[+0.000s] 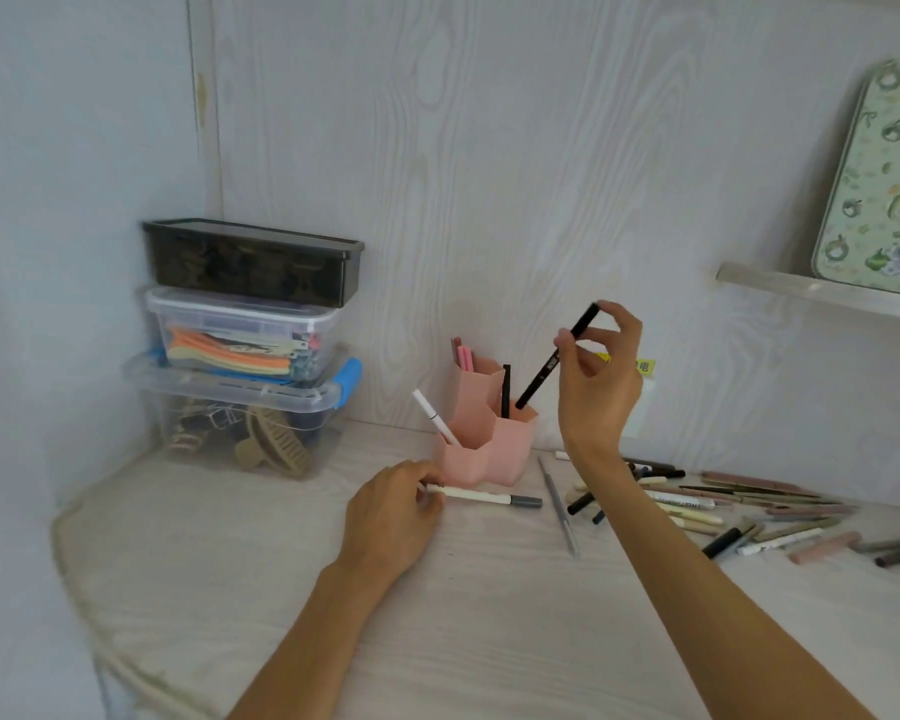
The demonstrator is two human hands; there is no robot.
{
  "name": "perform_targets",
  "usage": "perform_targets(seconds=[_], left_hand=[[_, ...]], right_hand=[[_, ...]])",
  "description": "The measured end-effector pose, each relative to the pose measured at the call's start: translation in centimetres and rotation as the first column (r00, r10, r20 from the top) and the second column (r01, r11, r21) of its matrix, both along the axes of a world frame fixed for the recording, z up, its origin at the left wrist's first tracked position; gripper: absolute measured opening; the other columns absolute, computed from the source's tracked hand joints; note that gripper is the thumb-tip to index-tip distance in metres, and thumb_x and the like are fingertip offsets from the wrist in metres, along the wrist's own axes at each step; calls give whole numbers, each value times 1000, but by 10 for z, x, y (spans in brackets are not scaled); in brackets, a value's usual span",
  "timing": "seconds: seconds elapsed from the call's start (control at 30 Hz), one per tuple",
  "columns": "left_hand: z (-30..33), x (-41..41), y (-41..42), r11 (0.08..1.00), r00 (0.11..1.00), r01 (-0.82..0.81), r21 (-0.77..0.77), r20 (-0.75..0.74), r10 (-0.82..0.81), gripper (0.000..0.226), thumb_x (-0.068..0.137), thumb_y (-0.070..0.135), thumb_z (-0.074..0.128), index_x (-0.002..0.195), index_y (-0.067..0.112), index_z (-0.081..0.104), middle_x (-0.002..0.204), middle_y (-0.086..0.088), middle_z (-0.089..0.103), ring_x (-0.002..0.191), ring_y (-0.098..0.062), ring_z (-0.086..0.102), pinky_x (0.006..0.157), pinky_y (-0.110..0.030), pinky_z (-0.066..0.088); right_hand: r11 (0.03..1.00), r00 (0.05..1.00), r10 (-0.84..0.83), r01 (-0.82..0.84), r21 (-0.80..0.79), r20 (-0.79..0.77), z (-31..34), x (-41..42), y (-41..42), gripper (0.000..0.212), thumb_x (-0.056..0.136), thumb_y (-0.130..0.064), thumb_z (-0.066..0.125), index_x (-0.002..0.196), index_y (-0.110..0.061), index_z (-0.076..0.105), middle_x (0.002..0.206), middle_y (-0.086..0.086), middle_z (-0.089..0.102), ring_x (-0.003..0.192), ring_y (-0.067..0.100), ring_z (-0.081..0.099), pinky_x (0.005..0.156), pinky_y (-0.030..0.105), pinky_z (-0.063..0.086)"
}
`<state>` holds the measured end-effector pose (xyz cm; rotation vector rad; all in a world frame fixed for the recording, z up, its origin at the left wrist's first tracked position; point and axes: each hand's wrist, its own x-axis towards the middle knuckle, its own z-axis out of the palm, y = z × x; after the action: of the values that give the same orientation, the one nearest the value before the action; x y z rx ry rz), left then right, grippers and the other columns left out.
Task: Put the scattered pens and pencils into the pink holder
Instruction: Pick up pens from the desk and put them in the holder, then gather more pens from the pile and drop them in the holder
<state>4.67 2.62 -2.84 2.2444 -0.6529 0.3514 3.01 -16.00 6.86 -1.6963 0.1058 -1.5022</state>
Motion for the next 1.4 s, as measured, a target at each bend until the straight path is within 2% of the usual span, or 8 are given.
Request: perform_targets(seconds=[0.13, 0.27, 0.43, 0.6, 0.73, 1.1, 1.27, 1.4], left_hand=[[1, 0, 1, 999, 999, -9, -51, -52, 6, 13, 88, 28, 57, 96, 34, 65, 90, 17, 62, 79, -2, 52, 57, -7, 30], [2, 2, 1, 994, 996, -22, -108, -94, 12, 11, 88, 31, 58, 97, 34, 63, 93, 17, 63, 83, -3, 55, 64, -16, 36], [5, 3, 1, 958, 997, -35, -283, -71, 16, 9, 87, 33, 62, 89, 41, 58, 86, 21, 63, 82, 0, 59, 65, -17, 42], [20, 1, -2, 831, 998, -11, -557, 46, 44, 14, 85, 31, 64, 89, 43, 58, 87, 25, 64, 82, 1, 61, 64, -16, 46], [37, -1, 0, 731, 959, 60, -680, 244, 148, 19, 87, 34, 59, 106, 37, 61, 95, 23, 63, 85, -2, 60, 63, -9, 46], [63, 33, -31, 880, 902, -294, -374, 196, 385, 28, 90, 29, 59, 116, 23, 65, 102, -3, 68, 88, -17, 60, 60, -23, 42], [44, 34, -37, 901, 882, -428, 68, 251, 400, 47, 94, 37, 48, 138, 22, 44, 134, -10, 50, 121, -30, 41, 94, -41, 38], [37, 19, -36, 905, 867, -401, -145, 258, 426, 57, 91, 34, 54, 141, 14, 33, 140, -14, 40, 127, -30, 35, 101, -42, 33]], right_hand=[[986, 952, -31, -20, -163, -303, -10, 11, 2, 29, 86, -24, 65, 109, -25, 47, 85, 3, 70, 61, 11, 65, 54, 24, 48], [911, 846, -161, -71, -407, -509, -21, 15, -6, 27, 90, -40, 55, 116, -30, 57, 97, -6, 70, 92, 13, 62, 72, 32, 50], [935, 836, -155, -47, -351, -527, -41, -11, -28, 31, 93, -39, 46, 122, -30, 52, 94, -11, 58, 100, 10, 51, 74, 27, 38], [909, 544, -325, -46, -414, -774, -83, -49, -55, 35, 80, -48, 63, 101, -20, 59, 95, -5, 58, 102, 17, 50, 85, 31, 42], [912, 518, -300, -90, -399, -801, -87, -54, -56, 24, 77, -49, 65, 83, -26, 62, 95, -6, 56, 106, 18, 47, 90, 32, 39], [802, 491, -484, -84, -592, -724, -90, -51, -49, 26, 82, -44, 54, 87, -24, 69, 106, -6, 60, 116, 17, 44, 115, 45, 7], [676, 449, -617, -121, -727, -647, -86, -51, -46, 40, 86, -49, 45, 93, -18, 69, 116, 0, 60, 123, 21, 42, 115, 52, -3], [606, 414, -665, -187, -773, -622, -84, -47, -38, 41, 92, -38, 40, 102, -8, 66, 124, 8, 56, 125, 27, 40, 115, 54, 1]])
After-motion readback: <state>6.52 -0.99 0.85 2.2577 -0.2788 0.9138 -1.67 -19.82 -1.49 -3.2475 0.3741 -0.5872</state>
